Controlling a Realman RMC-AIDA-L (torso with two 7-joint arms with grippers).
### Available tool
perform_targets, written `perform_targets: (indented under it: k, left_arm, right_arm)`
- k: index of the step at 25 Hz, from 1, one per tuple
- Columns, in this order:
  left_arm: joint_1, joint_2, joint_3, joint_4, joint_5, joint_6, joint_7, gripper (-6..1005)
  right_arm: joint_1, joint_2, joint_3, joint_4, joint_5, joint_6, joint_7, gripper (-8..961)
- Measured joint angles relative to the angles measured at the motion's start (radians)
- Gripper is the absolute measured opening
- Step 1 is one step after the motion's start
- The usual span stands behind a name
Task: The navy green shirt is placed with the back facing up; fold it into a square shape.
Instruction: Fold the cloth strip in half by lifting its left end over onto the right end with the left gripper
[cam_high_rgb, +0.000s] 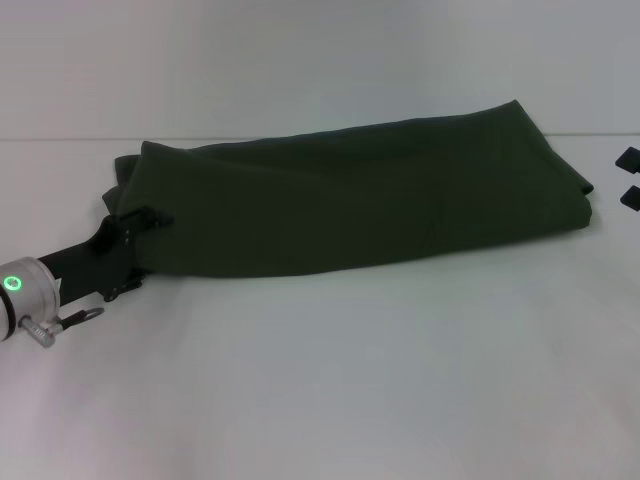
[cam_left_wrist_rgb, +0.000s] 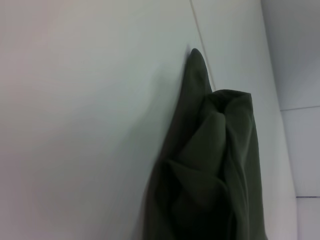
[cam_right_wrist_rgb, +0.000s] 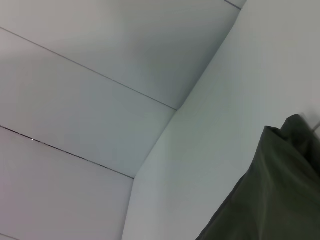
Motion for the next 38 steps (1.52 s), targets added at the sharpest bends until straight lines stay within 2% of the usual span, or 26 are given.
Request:
perform_targets:
  k: [6, 11, 17, 25, 30, 34, 36, 38]
  left_arm:
    - [-0.019, -0.026, -0.010, 0.024, -0.010, -0.062, 0.029, 749]
    - [-0.014, -0.032, -0.019, 0.032, -0.014, -0.078, 0.030, 750]
    - [-0.002, -0.036, -0.023, 0.038, -0.020, -0.075, 0.066, 655]
    - [0.003, -0.046, -0.024, 0.045, -0.020, -0.073, 0.085, 435]
    - [-0.001, -0.045, -0.021, 0.047, -0.020, -0.071, 0.098, 210]
    - [0.001, -0.048, -0.024, 0.073, -0.039, -0.066, 0.202, 78]
    - [0.006, -0.038, -0.024, 0.082, -0.040, -0.067, 0.236, 12]
    - [0.017, -0.020, -0.020, 0.082, -0.037, -0.069, 0.239, 12]
  right_arm:
    - [0.001, 0.000, 0.001, 0.000, 0.000, 0.000, 0.000, 776]
    - [-0.001, 0.000, 0.003, 0.001, 0.001, -0.003, 0.000, 776]
    - [-0.003, 0.001, 0.006, 0.002, 0.002, -0.003, 0.000, 776]
    - [-0.007, 0.002, 0.012, 0.007, 0.002, -0.004, 0.000, 776]
    - [-0.008, 0.001, 0.013, 0.012, 0.002, -0.004, 0.000, 775]
    - [-0.009, 0.001, 0.021, 0.012, 0.001, -0.005, 0.000, 775]
    - [-0.010, 0.001, 0.026, 0.012, 0.001, -0.004, 0.000, 775]
    - [-0.010, 0.000, 0.028, 0.012, 0.001, -0.001, 0.000, 775]
